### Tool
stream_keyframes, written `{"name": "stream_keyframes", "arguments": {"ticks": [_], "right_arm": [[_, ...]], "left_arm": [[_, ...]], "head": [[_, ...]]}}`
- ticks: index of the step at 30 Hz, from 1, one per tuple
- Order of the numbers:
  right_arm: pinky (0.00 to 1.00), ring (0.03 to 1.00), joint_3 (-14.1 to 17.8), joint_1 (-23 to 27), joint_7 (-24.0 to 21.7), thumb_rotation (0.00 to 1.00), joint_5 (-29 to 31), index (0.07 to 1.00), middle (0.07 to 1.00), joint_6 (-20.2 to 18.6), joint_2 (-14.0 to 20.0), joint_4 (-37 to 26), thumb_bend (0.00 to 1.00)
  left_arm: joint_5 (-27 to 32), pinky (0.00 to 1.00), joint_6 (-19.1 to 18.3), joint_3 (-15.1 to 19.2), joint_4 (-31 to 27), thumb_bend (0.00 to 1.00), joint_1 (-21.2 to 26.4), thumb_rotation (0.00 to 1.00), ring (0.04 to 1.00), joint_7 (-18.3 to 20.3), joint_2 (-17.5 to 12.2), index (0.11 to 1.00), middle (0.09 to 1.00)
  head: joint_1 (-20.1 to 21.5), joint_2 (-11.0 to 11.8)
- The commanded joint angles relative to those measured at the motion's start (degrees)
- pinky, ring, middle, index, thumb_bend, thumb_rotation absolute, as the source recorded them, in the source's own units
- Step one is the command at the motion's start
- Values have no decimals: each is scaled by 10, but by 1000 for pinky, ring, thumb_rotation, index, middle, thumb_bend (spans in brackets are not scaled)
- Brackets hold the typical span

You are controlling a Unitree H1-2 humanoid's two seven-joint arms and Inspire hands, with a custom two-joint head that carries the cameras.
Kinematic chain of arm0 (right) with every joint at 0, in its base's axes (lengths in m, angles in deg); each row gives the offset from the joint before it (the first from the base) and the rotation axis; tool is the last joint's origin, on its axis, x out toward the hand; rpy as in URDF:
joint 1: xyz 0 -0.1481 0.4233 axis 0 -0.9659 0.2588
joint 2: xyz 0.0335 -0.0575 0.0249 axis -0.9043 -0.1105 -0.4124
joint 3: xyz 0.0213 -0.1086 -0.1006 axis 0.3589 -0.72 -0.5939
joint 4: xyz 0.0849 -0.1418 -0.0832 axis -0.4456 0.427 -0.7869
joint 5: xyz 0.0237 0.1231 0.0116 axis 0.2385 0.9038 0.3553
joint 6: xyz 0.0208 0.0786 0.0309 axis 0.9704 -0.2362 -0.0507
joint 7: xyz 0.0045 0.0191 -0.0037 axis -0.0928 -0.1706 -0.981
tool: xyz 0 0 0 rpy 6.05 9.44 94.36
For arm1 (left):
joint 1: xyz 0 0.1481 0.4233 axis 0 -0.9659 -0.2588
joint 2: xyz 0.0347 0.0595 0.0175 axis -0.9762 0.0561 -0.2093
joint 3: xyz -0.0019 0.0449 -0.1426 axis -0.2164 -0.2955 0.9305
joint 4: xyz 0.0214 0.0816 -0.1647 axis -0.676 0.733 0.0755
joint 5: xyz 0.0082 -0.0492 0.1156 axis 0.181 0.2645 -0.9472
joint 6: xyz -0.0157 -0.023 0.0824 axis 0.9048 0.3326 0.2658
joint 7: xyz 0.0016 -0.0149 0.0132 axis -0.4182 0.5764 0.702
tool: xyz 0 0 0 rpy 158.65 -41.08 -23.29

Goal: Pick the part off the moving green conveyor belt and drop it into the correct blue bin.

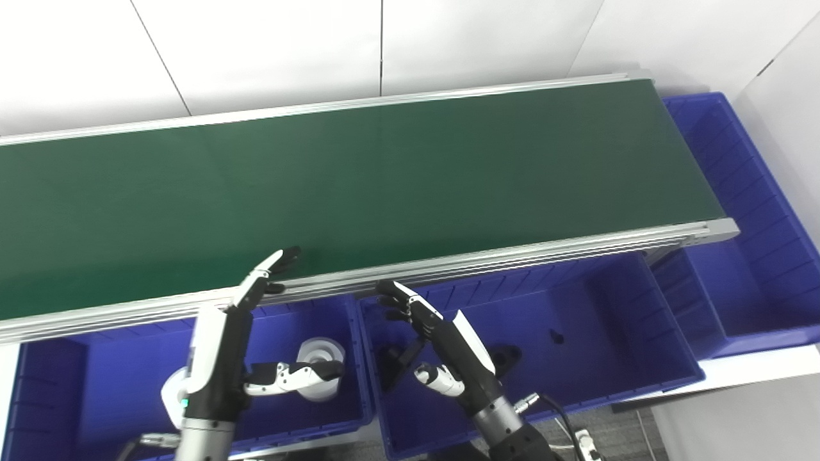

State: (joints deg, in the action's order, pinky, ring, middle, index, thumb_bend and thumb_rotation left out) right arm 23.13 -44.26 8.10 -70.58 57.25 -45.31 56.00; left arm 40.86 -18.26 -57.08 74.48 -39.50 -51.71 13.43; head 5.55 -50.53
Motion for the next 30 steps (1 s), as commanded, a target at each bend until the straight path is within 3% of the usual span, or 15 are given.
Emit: {"name": "stream_keyframes", "arguments": {"ticks": [1,5,10,17,30], "right_arm": [[809,874,2,-1,-2,951,9,901,903,-6,3,-25,882],[819,878,8,-3,-7,951,17,901,905,-18,15,-35,898],[829,884,13,-2,-16,939,38,906,908,-25,34,-43,899],[816,873,22,2,-25,955,51,910,911,-21,55,-42,900],[823,880,26,3,-31,958,55,908,916,-17,61,-39,910]], "left_arm": [[12,746,24,-8,13,945,9,760,852,6,-3,863,869],[77,865,45,-28,53,904,22,772,917,44,-19,912,920],[165,936,21,-48,52,956,27,785,970,97,-19,945,968],[184,957,-6,-64,53,1000,35,874,1000,132,-10,999,1000],[179,992,-14,-67,33,1000,31,899,1000,146,-10,1000,1000]], "head": [[-11,-3],[-33,-9],[-83,-17],[-124,-19],[-130,-18]]}}
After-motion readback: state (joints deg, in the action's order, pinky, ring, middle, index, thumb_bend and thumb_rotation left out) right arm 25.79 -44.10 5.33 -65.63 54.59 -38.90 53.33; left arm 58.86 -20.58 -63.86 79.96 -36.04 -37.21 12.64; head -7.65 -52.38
